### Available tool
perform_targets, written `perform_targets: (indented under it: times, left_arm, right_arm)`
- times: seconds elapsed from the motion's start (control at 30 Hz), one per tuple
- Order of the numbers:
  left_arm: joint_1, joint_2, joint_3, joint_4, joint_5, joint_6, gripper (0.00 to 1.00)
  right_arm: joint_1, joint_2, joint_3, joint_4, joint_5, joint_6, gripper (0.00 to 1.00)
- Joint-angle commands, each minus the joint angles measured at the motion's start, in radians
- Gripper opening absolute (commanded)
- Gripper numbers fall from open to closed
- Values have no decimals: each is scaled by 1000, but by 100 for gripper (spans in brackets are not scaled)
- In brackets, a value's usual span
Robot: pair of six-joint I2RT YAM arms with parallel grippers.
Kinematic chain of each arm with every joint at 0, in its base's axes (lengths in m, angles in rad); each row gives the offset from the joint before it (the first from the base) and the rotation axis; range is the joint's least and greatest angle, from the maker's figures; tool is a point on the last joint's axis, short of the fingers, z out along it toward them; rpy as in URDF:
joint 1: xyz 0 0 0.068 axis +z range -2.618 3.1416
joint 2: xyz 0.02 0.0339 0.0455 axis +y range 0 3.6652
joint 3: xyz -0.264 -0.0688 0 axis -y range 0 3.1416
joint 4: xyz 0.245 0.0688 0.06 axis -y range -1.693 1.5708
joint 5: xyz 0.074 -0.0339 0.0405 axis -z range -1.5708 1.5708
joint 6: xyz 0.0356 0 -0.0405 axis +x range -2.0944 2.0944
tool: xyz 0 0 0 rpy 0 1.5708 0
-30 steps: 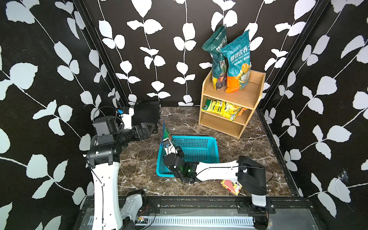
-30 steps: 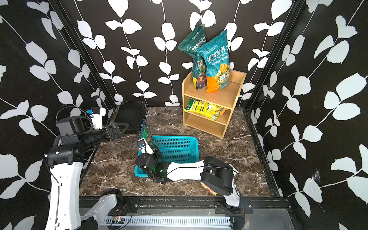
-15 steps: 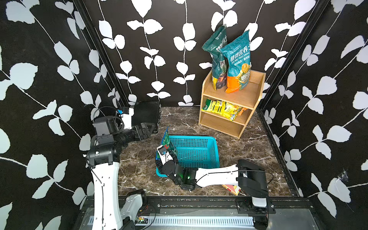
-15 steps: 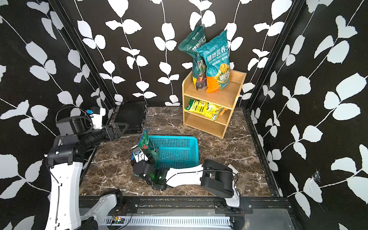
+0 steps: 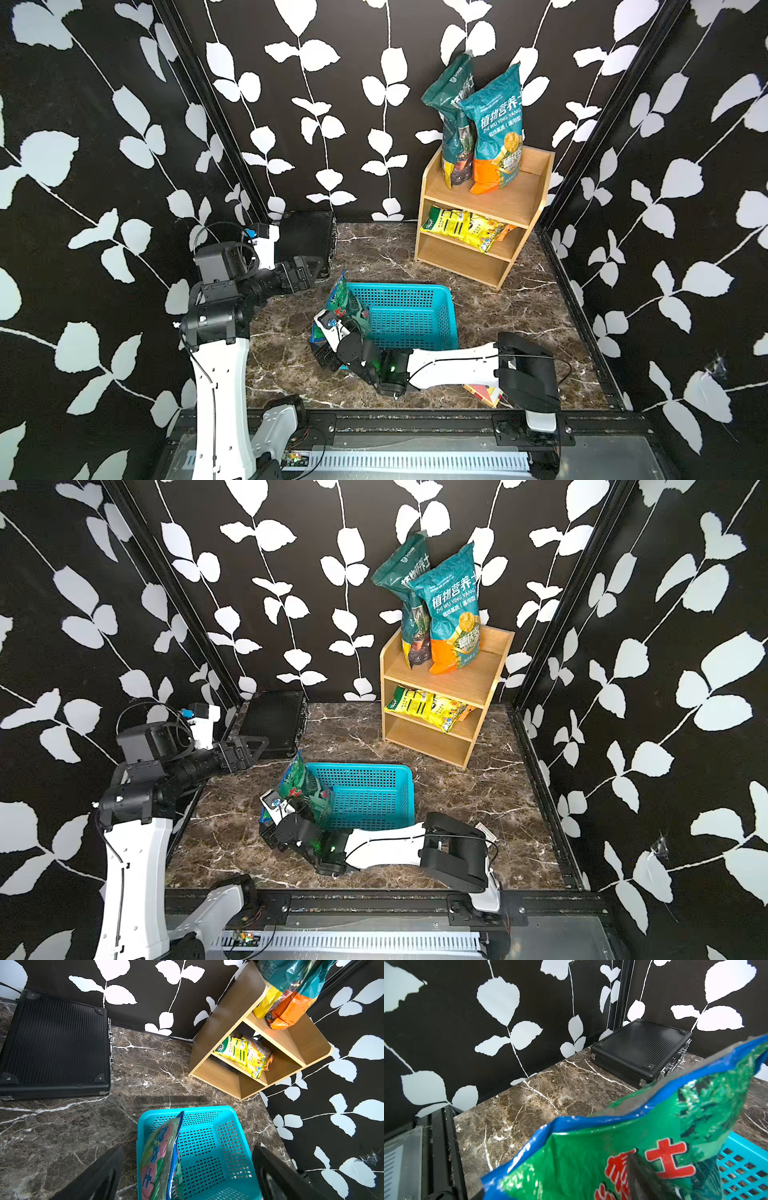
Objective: Take down the fertilizer bag from the shelf
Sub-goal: Place the fertilizer bag in the storage box, then pick up the fertilizer bag from the shelf.
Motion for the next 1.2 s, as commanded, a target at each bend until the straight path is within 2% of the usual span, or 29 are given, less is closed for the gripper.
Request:
perform_targets:
  times: [0.0,0.23,0.3,0.4,0.43,0.47,0.5,0.53,0.63,0.73,0.83,0.97,1.07,1.17]
  left_arm:
    - [9,-13,-5,4,-2,-4,99]
    - [8,-15,-5,3,-5,-6,99]
    - [8,-16,-5,3,-9,-4,99]
    - [8,-16,-6,1,-11,-4,99]
    - [8,-15,-6,1,-13,-3,99]
    - [8,-15,-7,1,-15,-4,99]
    - [9,-15,-7,0,-16,-4,99]
    - [9,-13,-7,-1,-19,-3,99]
    - [8,-12,-7,-1,-18,-4,99]
    - [8,-15,-7,-3,-20,-2,99]
    - [8,-16,-6,-5,-24,0,99]
    - [8,-15,-7,-6,-25,0,99]
    - [8,-15,-7,-7,-25,0,99]
    - [8,-15,-8,-4,-28,-2,99]
  right_arm:
    - [13,-81,31,-18,-3,-65,79]
    - [14,-325,-4,-127,112,-100,87]
    - [14,-385,-4,-178,164,-114,87]
    - [14,-438,36,-263,345,-124,76]
    - [13,-453,59,-283,415,-147,70]
    - [13,-467,80,-305,479,-181,68]
    - [12,-477,97,-313,537,-225,76]
    - [9,-490,111,-313,602,-279,99]
    - [-4,-524,160,-376,714,-371,99]
    - [-63,-567,214,-478,695,-396,99]
    - [-164,-611,255,-574,631,-308,99]
    - [-287,-629,361,-636,666,-212,99]
    - [-346,-610,453,-682,637,-302,99]
    - [-364,-571,522,-671,750,-454,99]
